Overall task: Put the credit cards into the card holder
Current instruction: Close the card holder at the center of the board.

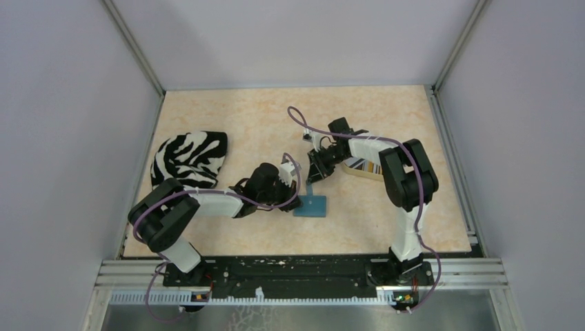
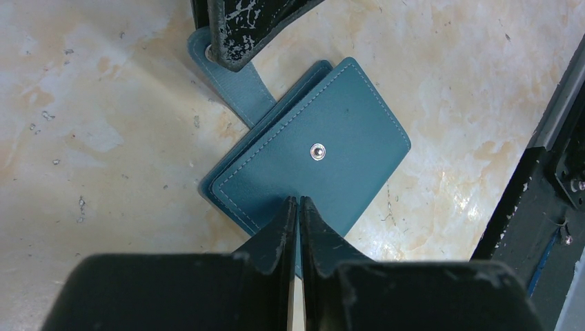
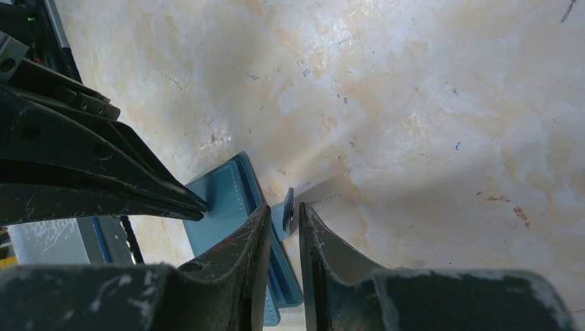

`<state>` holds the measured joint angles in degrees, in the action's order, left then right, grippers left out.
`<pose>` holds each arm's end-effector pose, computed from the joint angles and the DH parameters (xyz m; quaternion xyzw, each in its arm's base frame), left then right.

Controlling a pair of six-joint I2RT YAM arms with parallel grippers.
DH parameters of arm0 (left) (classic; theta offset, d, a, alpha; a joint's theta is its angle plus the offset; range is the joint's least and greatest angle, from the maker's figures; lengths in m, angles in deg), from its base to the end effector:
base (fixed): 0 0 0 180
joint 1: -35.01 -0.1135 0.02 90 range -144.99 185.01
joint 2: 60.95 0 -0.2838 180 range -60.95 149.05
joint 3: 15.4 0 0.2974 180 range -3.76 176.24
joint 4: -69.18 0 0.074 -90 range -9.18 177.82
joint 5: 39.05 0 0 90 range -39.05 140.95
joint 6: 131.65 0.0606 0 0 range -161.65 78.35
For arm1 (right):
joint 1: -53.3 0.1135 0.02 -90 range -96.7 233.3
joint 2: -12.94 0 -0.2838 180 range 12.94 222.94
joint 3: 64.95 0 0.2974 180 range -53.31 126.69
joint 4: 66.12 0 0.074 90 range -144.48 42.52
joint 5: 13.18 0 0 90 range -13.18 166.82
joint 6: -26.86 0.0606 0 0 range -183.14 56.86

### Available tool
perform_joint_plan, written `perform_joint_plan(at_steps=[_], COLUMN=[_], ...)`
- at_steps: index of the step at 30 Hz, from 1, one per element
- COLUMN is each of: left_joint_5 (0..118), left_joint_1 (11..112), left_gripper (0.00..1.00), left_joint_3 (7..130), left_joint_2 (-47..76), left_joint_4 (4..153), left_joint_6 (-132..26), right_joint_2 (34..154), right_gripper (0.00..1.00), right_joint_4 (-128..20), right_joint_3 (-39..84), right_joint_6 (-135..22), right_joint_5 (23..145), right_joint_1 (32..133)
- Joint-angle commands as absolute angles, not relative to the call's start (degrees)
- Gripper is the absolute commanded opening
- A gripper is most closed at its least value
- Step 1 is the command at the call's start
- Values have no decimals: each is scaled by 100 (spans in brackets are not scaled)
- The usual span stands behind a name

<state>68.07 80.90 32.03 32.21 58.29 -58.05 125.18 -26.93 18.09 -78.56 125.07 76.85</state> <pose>0.2319 -0.2648 0.1086 0.2897 0.8301 -0.3497 0.3236 0.3753 0.2129 0.1248 -0.3713 0.8196 0.4126 0.1422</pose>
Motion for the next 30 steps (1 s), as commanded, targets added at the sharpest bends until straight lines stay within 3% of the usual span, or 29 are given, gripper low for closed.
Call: perform_joint_plan(at_steps=[1,30], left_joint_5=[6755,6799], left_joint_1=[8074,8073], left_gripper=[10,9], left_joint_3=[3272,3299], left_joint_2=[3349,3380], left_joint_4=[6042,6059], left_joint_6=[-5668,-5659], right_joint_2=[12413,12295], right_gripper=[22,16], right_joint_4=[-2738,-2731], right_joint_3=[2116,2124], right_joint_6=[-7953,-7944], right_joint_5=[12581,12604], right_joint_1=[7730,7600])
